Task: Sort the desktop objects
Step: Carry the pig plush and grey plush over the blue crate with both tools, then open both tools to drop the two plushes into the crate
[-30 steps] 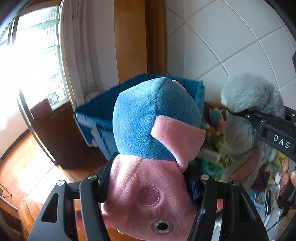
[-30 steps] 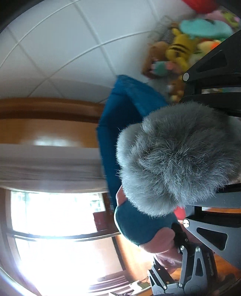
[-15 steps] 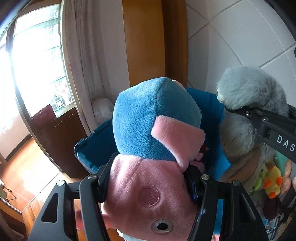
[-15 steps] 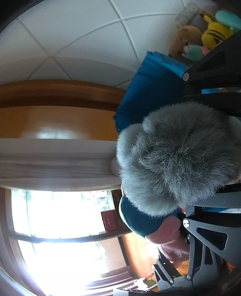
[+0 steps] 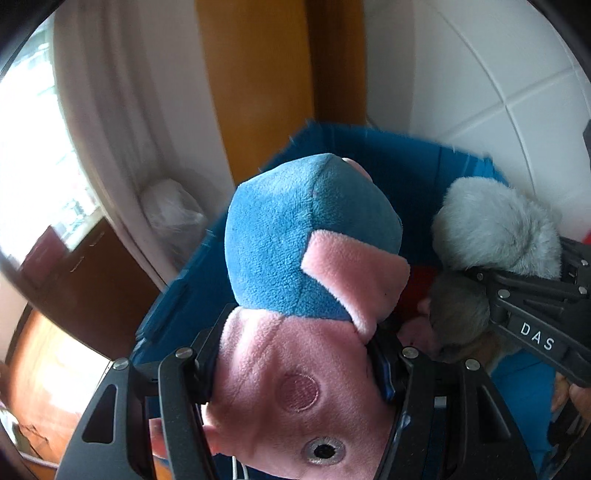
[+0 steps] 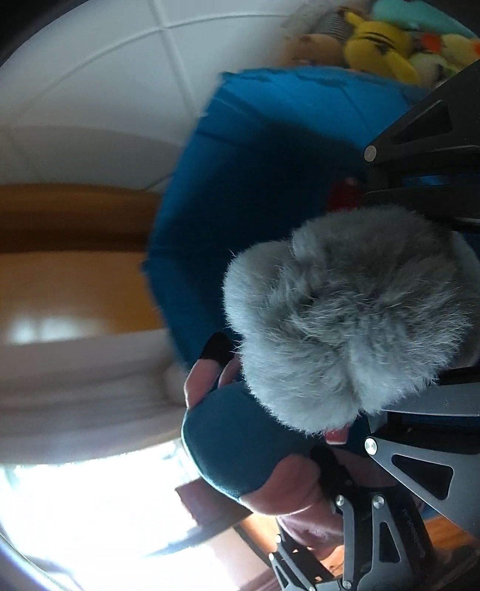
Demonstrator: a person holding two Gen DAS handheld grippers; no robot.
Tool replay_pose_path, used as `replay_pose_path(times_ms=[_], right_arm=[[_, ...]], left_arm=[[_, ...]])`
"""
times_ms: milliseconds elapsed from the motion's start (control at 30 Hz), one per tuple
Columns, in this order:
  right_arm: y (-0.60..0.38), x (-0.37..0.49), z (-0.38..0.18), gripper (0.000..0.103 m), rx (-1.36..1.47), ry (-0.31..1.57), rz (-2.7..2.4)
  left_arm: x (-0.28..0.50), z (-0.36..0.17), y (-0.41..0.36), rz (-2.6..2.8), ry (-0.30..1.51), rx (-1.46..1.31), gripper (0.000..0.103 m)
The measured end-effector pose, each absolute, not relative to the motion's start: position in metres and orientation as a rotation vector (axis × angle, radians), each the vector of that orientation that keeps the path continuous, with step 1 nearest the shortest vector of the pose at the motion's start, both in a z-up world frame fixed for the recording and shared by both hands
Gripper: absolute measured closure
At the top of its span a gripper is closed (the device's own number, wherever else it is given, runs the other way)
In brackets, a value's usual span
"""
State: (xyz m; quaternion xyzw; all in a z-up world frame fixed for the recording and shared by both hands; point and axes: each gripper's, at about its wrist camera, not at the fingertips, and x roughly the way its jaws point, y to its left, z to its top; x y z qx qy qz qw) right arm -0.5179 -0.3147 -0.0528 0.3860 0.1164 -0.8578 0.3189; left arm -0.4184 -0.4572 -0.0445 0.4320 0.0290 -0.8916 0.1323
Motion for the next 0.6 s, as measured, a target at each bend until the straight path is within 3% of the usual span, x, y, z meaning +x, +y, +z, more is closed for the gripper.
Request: replay_pose_path(times_ms=[233, 500, 600], right_arm=[[-0.314, -0.548, -0.098, 0.068, 1.229, 0.363, -2.241], [-0.314, -0.544, -0.108, 0.067, 1.223, 0.423, -2.260], [-0.315, -0.538, -0.101, 0.054, 1.213, 0.437, -2.275]], left_arm=[[-0.442, -0.076, -0.455, -2.595, 0.098, 1.421, 0.036], [-0.444, -0.081, -0.462, -2.618, 0.105, 1.432, 0.032], [-0.442, -0.079, -0.461, -2.621, 0.075, 1.421, 0.027]])
